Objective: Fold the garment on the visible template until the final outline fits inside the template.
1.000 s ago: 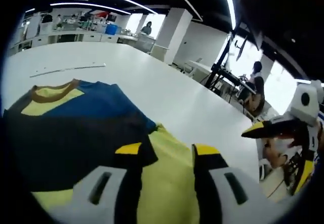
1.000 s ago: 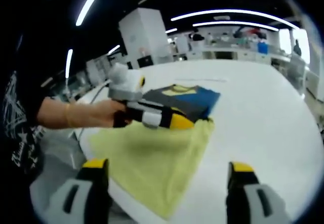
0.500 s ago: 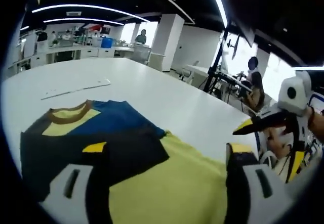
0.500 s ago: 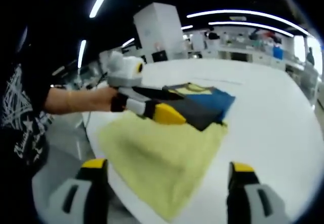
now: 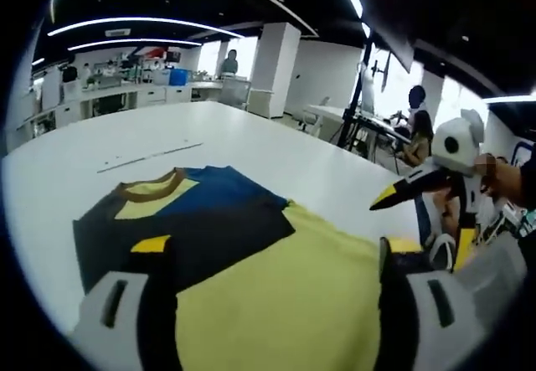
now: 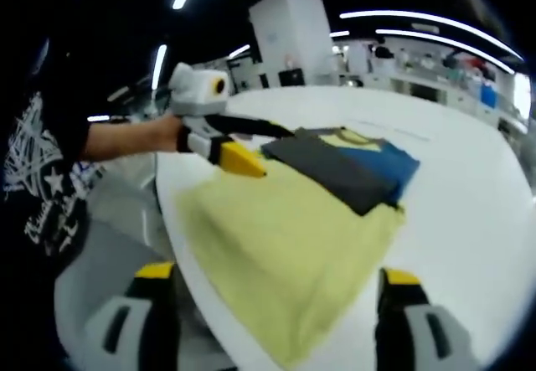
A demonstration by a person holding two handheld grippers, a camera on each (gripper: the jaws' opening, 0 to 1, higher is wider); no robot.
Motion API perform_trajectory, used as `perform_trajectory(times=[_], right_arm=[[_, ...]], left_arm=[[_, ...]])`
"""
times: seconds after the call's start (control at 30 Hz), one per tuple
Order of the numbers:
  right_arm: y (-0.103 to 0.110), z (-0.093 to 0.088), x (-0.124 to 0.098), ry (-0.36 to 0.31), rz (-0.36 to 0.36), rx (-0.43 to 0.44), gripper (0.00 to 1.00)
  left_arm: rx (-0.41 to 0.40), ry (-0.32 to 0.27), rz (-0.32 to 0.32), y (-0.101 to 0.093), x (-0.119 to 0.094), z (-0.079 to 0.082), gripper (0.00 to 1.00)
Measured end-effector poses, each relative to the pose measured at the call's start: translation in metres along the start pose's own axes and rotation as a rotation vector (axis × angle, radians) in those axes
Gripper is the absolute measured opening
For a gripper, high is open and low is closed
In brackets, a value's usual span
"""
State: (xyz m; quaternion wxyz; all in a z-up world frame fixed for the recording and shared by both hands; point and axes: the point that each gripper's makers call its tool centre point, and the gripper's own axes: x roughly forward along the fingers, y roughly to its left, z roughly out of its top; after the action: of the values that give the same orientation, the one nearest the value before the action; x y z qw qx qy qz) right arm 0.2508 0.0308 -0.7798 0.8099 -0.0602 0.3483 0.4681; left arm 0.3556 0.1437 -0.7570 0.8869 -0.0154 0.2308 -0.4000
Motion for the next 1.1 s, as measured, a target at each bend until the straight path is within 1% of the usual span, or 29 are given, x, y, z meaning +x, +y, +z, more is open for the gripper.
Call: perform_trajectory(times=[0.07, 0.17, 0.27, 0.33, 0.4, 0.47, 0.53, 0.57, 0.67, 0.73, 0.8, 0.93, 1.0, 1.1], right_arm=[[0.003, -0.002, 0.002, 0.013, 0.010, -0.012, 0.98], [0.006, -0.004, 0.004, 0.026, 0.023, -0.026, 0.97], [0.008, -0.008, 0.008, 0.040, 0.029, -0.037, 0.96], [0.009, -0.011, 0.010, 0.048, 0.031, -0.042, 0.96], [0.010, -0.014, 0.011, 0.057, 0.035, -0.055, 0.95], [0.011, -0.016, 0.013, 0.060, 0.038, -0.066, 0.95], [0.012, -0.019, 0.014, 0.063, 0.041, -0.083, 0.93], [0.012, -0.021, 0.015, 0.065, 0.040, -0.088, 0.92], [0.013, -0.027, 0.018, 0.073, 0.044, -0.098, 0.91], [0.014, -0.032, 0.020, 0.083, 0.046, -0.098, 0.90], [0.014, -0.037, 0.021, 0.097, 0.046, -0.099, 0.89], [0.015, -0.045, 0.022, 0.113, 0.043, -0.095, 0.88], [0.015, -0.048, 0.023, 0.120, 0.040, -0.097, 0.87], [0.016, -0.050, 0.023, 0.130, 0.037, -0.106, 0.86]], left_arm=[[0.001, 0.004, 0.007, 0.001, -0.008, -0.003, 0.99], [0.016, 0.027, 0.010, 0.004, -0.021, -0.015, 0.99], [0.009, 0.027, 0.012, 0.009, -0.032, -0.026, 0.98], [0.005, 0.025, 0.014, 0.009, -0.039, -0.030, 0.96], [-0.012, 0.020, 0.013, 0.011, -0.046, -0.036, 0.95], [-0.017, 0.029, 0.014, 0.011, -0.052, -0.042, 0.94], [-0.013, 0.036, 0.010, 0.005, -0.059, -0.046, 0.92], [-0.010, 0.041, 0.009, 0.006, -0.061, -0.049, 0.91], [-0.001, 0.075, 0.014, 0.008, -0.070, -0.065, 0.90], [0.003, 0.092, 0.019, 0.005, -0.075, -0.070, 0.89], [0.013, 0.109, 0.026, 0.010, -0.082, -0.079, 0.89], [0.028, 0.133, 0.039, 0.012, -0.093, -0.090, 0.88], [0.028, 0.137, 0.036, 0.009, -0.096, -0.091, 0.88], [0.076, 0.177, 0.029, 0.003, -0.103, -0.100, 0.86]])
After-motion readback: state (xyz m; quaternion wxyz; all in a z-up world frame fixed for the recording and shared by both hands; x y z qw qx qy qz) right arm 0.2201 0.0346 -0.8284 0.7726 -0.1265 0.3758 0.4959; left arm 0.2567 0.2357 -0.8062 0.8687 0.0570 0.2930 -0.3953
